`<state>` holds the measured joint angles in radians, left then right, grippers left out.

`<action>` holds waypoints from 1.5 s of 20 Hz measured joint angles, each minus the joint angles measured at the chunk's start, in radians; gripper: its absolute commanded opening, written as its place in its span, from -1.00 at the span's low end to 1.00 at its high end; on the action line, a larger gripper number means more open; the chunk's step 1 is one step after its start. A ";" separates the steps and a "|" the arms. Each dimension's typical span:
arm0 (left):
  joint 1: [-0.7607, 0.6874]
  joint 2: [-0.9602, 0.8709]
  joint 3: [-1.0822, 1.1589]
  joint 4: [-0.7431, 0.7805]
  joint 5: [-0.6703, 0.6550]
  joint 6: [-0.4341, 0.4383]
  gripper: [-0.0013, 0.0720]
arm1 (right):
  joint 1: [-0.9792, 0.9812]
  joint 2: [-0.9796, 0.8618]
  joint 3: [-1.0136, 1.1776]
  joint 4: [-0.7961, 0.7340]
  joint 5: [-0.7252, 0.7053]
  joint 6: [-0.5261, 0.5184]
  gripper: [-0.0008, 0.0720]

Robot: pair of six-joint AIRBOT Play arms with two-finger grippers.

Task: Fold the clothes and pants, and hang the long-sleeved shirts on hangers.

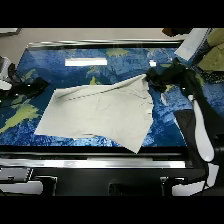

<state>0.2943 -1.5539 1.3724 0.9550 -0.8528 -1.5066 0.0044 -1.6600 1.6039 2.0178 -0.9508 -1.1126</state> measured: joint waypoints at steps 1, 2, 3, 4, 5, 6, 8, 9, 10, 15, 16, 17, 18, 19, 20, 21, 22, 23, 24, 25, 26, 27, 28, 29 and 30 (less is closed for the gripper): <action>0.040 0.008 0.021 -0.001 -0.069 -0.003 0.48 | -0.041 0.029 0.000 0.019 -0.061 -0.059 0.32; 0.080 0.019 0.034 0.000 -0.131 -0.004 0.48 | -0.089 0.064 0.000 0.035 -0.132 -0.127 0.31; 0.122 0.033 0.042 0.002 -0.191 -0.004 0.48 | -0.132 0.097 -0.004 0.043 -0.199 -0.191 0.17; 0.166 0.054 0.043 0.001 -0.244 -0.004 0.48 | -0.178 0.134 -0.018 0.045 -0.271 -0.258 0.16; 0.207 0.079 0.034 0.000 -0.278 -0.003 0.48 | -0.219 0.172 -0.046 0.045 -0.335 -0.319 0.19; 0.242 0.101 0.017 0.000 -0.301 -0.003 0.48 | -0.251 0.210 -0.090 0.051 -0.381 -0.366 0.27; 0.299 0.145 -0.037 0.000 -0.330 -0.004 0.48 | -0.292 0.295 -0.236 0.076 -0.435 -0.442 0.36; 0.320 0.163 -0.074 -0.002 -0.343 -0.004 0.48 | -0.301 0.339 -0.336 0.098 -0.446 -0.471 0.36; 0.334 0.179 -0.113 0.000 -0.353 -0.004 0.48 | -0.306 0.381 -0.446 0.123 -0.449 -0.496 0.36; 0.362 0.220 -0.278 0.001 -0.378 0.006 0.48 | -0.278 0.526 -0.930 0.273 -0.377 -0.584 0.36; 0.364 0.223 -0.298 0.001 -0.381 0.008 0.48 | -0.258 0.539 -0.997 0.299 -0.351 -0.596 0.36; 0.365 0.225 -0.313 0.000 -0.384 0.011 0.48 | -0.234 0.548 -1.045 0.319 -0.324 -0.602 0.36; 0.366 0.227 -0.326 0.000 -0.390 0.012 0.48 | -0.203 0.555 -1.083 0.336 -0.292 -0.608 0.36; 0.367 0.229 -0.333 0.000 -0.393 0.014 0.48 | -0.170 0.559 -1.108 0.352 -0.259 -0.608 0.36; 0.367 0.229 -0.339 0.000 -0.394 0.014 0.48 | -0.134 0.562 -1.126 0.361 -0.227 -0.603 0.36; 0.367 0.230 -0.344 0.000 -0.398 0.015 0.48 | -0.095 0.561 -1.141 0.367 -0.191 -0.581 0.36; 0.368 0.230 -0.347 -0.001 -0.401 0.016 0.48 | -0.056 0.555 -1.150 0.372 -0.158 -0.557 0.36; 0.369 0.230 -0.349 0.003 -0.404 0.015 0.48 | -0.020 0.546 -1.157 0.373 -0.130 -0.534 0.32; 0.369 0.230 -0.351 0.009 -0.406 0.013 0.48 | 0.014 0.535 -1.161 0.377 -0.105 -0.514 0.14; 0.370 0.230 -0.352 0.018 -0.406 0.006 0.48 | 0.047 0.525 -1.164 0.385 -0.084 -0.496 -0.07; 0.373 0.230 -0.352 0.027 -0.409 0.003 0.48 | 0.071 0.517 -1.167 0.389 -0.059 -0.478 -0.36; 0.377 0.230 -0.354 0.036 -0.410 0.002 0.48 | 0.091 0.512 -1.168 0.392 -0.026 -0.462 -0.59; 0.384 0.230 -0.354 0.044 -0.410 0.003 0.48 | 0.105 0.509 -1.168 0.393 0.011 -0.451 -0.80; 0.391 0.230 -0.354 0.050 -0.410 0.008 0.48 | 0.113 0.508 -1.165 0.393 0.038 -0.439 -0.87; 0.399 0.230 -0.355 0.057 -0.409 0.021 0.48 | 0.121 0.510 -1.160 0.392 0.063 -0.433 -0.87</action>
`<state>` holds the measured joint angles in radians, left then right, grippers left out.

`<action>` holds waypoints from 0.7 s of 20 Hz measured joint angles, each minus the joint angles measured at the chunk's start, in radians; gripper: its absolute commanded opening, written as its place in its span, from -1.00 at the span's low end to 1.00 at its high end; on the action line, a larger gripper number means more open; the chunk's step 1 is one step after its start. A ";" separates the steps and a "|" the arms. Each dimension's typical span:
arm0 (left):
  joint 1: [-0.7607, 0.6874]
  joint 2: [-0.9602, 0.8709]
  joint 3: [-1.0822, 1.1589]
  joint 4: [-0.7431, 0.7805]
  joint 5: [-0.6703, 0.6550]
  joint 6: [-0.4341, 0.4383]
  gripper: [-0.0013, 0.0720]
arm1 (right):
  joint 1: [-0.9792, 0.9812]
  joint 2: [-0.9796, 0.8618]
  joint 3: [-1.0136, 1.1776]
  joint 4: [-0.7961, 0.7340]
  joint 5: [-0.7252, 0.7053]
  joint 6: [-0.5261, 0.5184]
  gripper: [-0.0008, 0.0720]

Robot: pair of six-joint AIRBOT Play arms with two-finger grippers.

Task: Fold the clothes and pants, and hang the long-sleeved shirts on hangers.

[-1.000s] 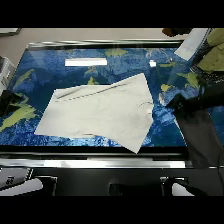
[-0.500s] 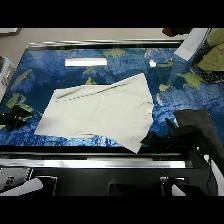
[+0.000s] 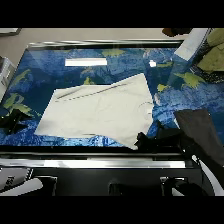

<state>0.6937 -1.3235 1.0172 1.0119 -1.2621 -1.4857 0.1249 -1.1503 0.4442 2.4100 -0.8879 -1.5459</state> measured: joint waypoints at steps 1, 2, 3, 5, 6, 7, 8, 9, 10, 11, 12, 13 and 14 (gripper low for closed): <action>0.008 0.000 -0.002 0.002 0.004 0.013 0.48 | 0.005 0.005 0.006 -0.004 0.022 0.007 -0.87; 0.015 0.000 -0.005 0.005 0.013 0.029 0.48 | 0.008 0.014 0.014 -0.015 0.037 0.014 -0.87; 0.021 -0.002 -0.009 0.007 0.028 0.043 0.48 | 0.010 0.026 0.023 -0.019 0.047 0.022 -0.87; 0.025 -0.008 -0.021 0.008 0.053 0.076 0.48 | 0.013 0.062 0.039 -0.019 0.050 0.041 -0.87; 0.026 -0.014 -0.031 0.008 0.060 0.093 0.48 | 0.014 0.082 0.047 -0.021 0.051 0.055 -0.87; 0.026 -0.021 -0.042 0.009 0.066 0.104 0.48 | 0.015 0.101 0.054 -0.025 0.052 0.066 -0.87; 0.026 -0.027 -0.053 0.009 0.072 0.115 0.48 | 0.015 0.118 0.060 -0.032 0.052 0.078 -0.87; 0.027 -0.034 -0.068 0.008 0.079 0.122 0.48 | 0.016 0.133 0.065 -0.035 0.052 0.087 -0.87; 0.027 -0.041 -0.082 0.010 0.080 0.130 0.48 | 0.016 0.145 0.070 -0.038 0.051 0.096 -0.87; 0.027 -0.047 -0.095 0.012 0.081 0.136 0.47 | 0.016 0.155 0.074 -0.040 0.050 0.101 -0.87; 0.027 -0.053 -0.108 0.014 0.086 0.140 0.48 | 0.016 0.164 0.078 -0.042 0.050 0.107 -0.87; 0.027 -0.058 -0.118 0.019 0.086 0.142 0.47 | 0.016 0.170 0.082 -0.043 0.050 0.109 -0.87; 0.027 -0.063 -0.129 0.021 0.090 0.144 0.47 | 0.016 0.177 0.085 -0.044 0.050 0.112 -0.87</action>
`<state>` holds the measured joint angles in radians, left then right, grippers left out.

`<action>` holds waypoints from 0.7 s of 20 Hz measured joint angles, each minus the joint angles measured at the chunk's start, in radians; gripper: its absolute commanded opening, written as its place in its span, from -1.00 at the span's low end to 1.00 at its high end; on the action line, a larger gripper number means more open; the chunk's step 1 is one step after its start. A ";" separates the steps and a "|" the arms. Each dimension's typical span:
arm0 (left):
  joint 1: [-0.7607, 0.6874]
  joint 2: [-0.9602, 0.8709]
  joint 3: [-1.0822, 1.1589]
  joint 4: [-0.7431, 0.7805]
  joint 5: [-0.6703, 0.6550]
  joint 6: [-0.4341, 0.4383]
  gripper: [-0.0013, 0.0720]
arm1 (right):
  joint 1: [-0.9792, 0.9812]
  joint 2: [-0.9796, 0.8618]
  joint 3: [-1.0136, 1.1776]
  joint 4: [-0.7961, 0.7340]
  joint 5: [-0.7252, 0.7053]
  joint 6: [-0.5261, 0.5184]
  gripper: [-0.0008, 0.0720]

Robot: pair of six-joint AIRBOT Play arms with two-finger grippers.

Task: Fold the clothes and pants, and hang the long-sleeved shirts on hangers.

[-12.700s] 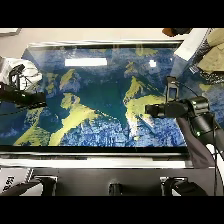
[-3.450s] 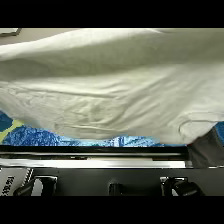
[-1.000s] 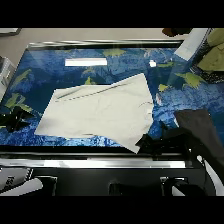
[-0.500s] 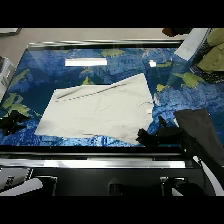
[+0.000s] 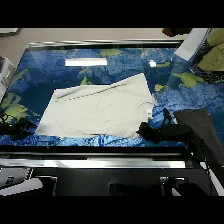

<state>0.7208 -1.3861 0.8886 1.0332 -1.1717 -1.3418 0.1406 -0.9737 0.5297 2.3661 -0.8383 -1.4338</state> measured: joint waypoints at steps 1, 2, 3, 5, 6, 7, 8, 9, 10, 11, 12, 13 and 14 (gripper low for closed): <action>0.000 -0.003 -0.009 0.002 0.002 0.002 0.47 | 0.000 0.005 0.003 -0.002 0.000 0.003 -0.87; 0.000 -0.006 -0.016 0.003 0.005 0.004 0.47 | 0.000 0.012 0.005 -0.002 0.000 0.005 -0.87; 0.000 -0.008 -0.023 0.004 0.014 0.005 0.47 | 0.000 0.018 0.006 -0.002 -0.003 0.006 -0.87; -0.001 -0.012 -0.033 0.005 0.024 0.006 0.47 | 0.000 0.030 0.008 -0.002 -0.003 0.007 -0.87; -0.002 -0.016 -0.036 0.006 0.027 0.007 0.46 | 0.000 0.033 0.009 -0.002 -0.003 0.008 -0.87; -0.005 -0.019 -0.038 0.002 0.031 0.007 0.32 | 0.000 0.036 0.009 -0.002 -0.003 0.011 -0.87; -0.009 -0.025 -0.040 0.000 0.039 0.007 0.02 | 0.000 0.038 0.009 -0.002 -0.003 0.011 -0.87; -0.016 -0.031 -0.042 -0.002 0.045 0.007 -0.35 | 0.000 0.039 0.009 -0.002 -0.003 0.011 -0.87; -0.024 -0.034 -0.043 0.002 0.054 0.007 -0.71 | 0.000 0.040 0.009 -0.002 -0.002 0.011 -0.87; -0.031 -0.036 -0.045 0.008 0.066 0.008 -0.92 | 0.000 0.041 0.010 -0.003 -0.002 0.011 -0.87; -0.040 -0.038 -0.045 -0.001 0.076 0.008 -0.92 | 0.000 0.042 0.011 -0.003 -0.002 0.011 -0.87; -0.049 -0.039 -0.043 -0.023 0.085 0.009 -0.92 | 0.000 0.042 0.015 -0.003 -0.002 0.010 -0.87; -0.056 -0.039 -0.040 -0.042 0.089 0.014 -0.93 | 0.000 0.042 0.022 -0.005 0.000 0.006 -0.87</action>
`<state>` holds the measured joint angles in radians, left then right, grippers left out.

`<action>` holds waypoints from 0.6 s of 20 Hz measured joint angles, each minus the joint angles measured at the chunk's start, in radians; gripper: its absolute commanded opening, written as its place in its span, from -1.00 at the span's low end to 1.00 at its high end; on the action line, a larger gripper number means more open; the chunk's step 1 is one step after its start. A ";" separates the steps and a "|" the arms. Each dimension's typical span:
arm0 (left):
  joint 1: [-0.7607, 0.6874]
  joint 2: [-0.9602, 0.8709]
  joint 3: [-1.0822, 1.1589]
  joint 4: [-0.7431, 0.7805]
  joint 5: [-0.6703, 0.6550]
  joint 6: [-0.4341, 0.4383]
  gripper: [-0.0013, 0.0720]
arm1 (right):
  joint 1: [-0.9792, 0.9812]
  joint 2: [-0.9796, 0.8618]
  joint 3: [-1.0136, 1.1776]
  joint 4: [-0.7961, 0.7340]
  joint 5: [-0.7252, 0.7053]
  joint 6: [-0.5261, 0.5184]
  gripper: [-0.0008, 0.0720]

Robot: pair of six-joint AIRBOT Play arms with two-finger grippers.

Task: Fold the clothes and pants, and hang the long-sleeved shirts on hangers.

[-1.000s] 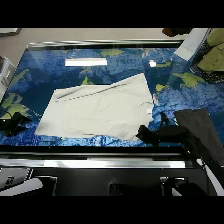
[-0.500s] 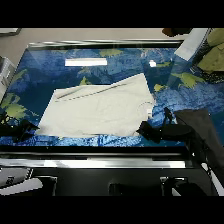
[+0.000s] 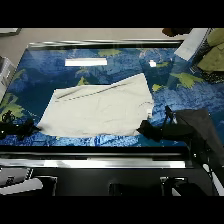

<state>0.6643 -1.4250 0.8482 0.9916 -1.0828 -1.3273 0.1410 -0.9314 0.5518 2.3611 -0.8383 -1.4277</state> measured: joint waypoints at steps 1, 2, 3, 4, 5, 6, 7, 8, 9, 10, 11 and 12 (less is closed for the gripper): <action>-0.009 0.003 0.007 -0.027 0.001 0.006 -0.93 | 0.000 0.000 0.014 -0.001 0.002 -0.008 -0.87; -0.018 0.011 0.018 -0.056 0.003 0.015 -0.93 | 0.000 0.000 0.035 -0.008 0.009 -0.016 -0.87; -0.029 0.026 0.036 -0.087 0.003 0.030 -0.93 | 0.000 0.000 0.067 -0.024 0.014 -0.024 -0.87; -0.039 0.046 0.060 -0.108 0.004 0.040 -0.93 | 0.000 0.000 0.106 -0.043 0.019 -0.031 -0.87; -0.050 0.074 0.093 -0.128 0.010 0.050 -0.93 | 0.000 0.000 0.161 -0.072 0.021 -0.039 -0.87; -0.060 0.109 0.133 -0.141 0.013 0.053 -0.93 | 0.000 0.000 0.225 -0.101 0.023 -0.049 -0.87; -0.068 0.148 0.175 -0.153 0.013 0.054 -0.93 | 0.000 0.000 0.294 -0.129 0.016 -0.061 -0.87; -0.074 0.190 0.220 -0.160 0.016 0.053 -0.93 | 0.000 0.001 0.374 -0.154 0.004 -0.076 -0.87; -0.079 0.241 0.271 -0.165 0.018 0.044 -0.93 | 0.000 0.003 0.450 -0.179 -0.016 -0.089 -0.87; -0.082 0.297 0.323 -0.169 0.020 0.034 -0.93 | 0.000 0.008 0.528 -0.199 -0.036 -0.101 -0.87; -0.084 0.351 0.369 -0.174 0.022 0.024 -0.93 | 0.000 0.020 0.611 -0.219 -0.061 -0.112 -0.87; -0.086 0.411 0.415 -0.173 0.026 0.009 -0.93 | 0.000 0.037 0.688 -0.237 -0.086 -0.123 -0.87</action>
<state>0.5785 -1.0142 1.2636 0.8188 -1.0569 -1.3182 0.1410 -0.8948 1.2396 2.1242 -0.9241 -1.5505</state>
